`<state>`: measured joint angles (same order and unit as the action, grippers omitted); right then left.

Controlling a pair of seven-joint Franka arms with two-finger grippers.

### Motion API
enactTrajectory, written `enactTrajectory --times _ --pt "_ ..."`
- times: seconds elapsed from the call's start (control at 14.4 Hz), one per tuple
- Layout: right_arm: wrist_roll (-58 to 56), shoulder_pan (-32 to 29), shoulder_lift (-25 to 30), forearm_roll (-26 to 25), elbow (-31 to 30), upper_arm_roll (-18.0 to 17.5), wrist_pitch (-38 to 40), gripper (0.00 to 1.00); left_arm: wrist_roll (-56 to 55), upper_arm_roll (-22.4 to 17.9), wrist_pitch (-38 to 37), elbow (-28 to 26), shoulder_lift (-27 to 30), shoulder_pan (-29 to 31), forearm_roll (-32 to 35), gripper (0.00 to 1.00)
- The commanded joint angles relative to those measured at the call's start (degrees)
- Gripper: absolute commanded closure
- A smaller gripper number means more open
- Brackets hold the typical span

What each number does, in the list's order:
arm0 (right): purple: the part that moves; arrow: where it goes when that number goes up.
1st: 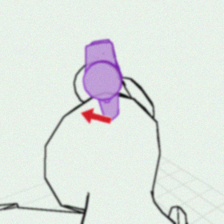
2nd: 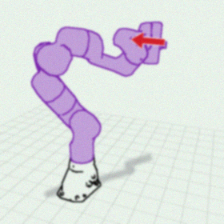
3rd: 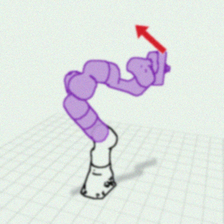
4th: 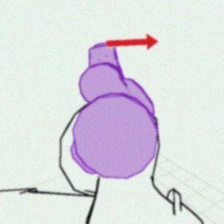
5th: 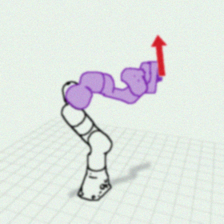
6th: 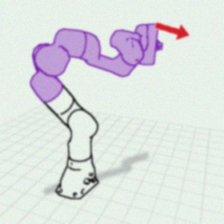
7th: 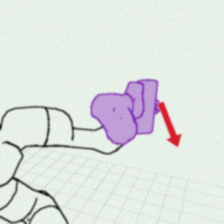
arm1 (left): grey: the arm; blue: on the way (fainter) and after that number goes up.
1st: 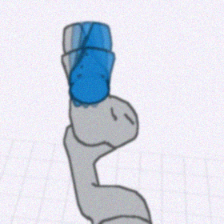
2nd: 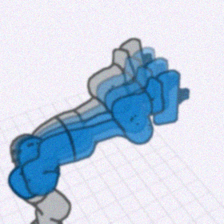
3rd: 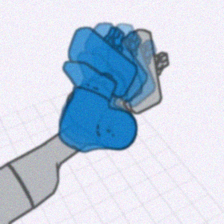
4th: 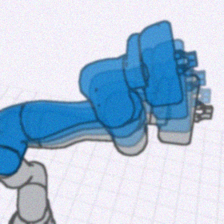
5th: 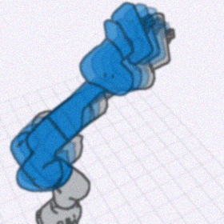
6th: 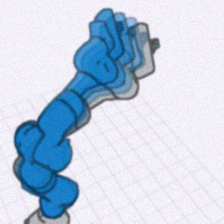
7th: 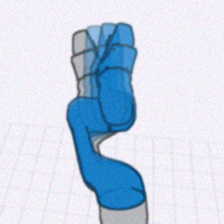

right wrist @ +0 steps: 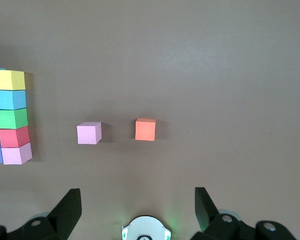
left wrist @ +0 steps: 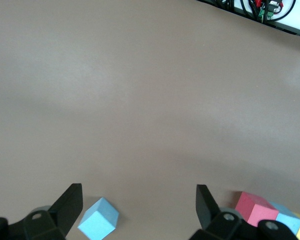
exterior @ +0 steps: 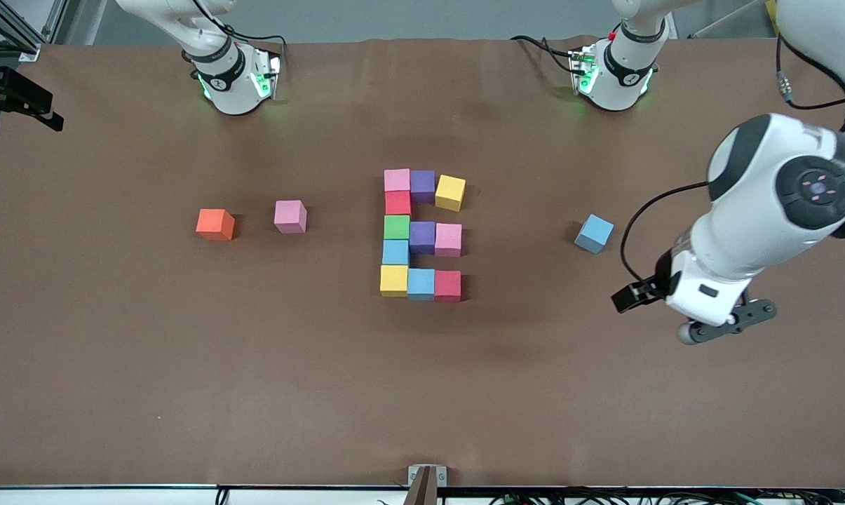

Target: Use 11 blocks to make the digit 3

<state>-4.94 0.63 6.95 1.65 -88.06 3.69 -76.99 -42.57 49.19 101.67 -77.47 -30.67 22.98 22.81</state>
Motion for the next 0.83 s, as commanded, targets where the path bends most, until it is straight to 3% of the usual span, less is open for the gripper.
enactTrajectory --times 0.0,0.63,0.76 --pt "0.1 -0.5 1.5 0.2 -1.2 -0.8 -0.1 0.0 0.6 2.5 -1.6 -2.2 1.8 2.9 -1.1 0.0" --pt "0.1 -0.3 1.5 0.1 -1.2 -1.6 -0.3 0.0 2.0 2.1 -2.2 -1.7 1.7 3.5 -0.5 0.0" --pt "0.2 -0.3 1.5 0.1 -1.2 -1.6 -0.3 0.0 4.0 -0.3 -2.2 -1.6 1.8 1.9 -0.8 0.0"
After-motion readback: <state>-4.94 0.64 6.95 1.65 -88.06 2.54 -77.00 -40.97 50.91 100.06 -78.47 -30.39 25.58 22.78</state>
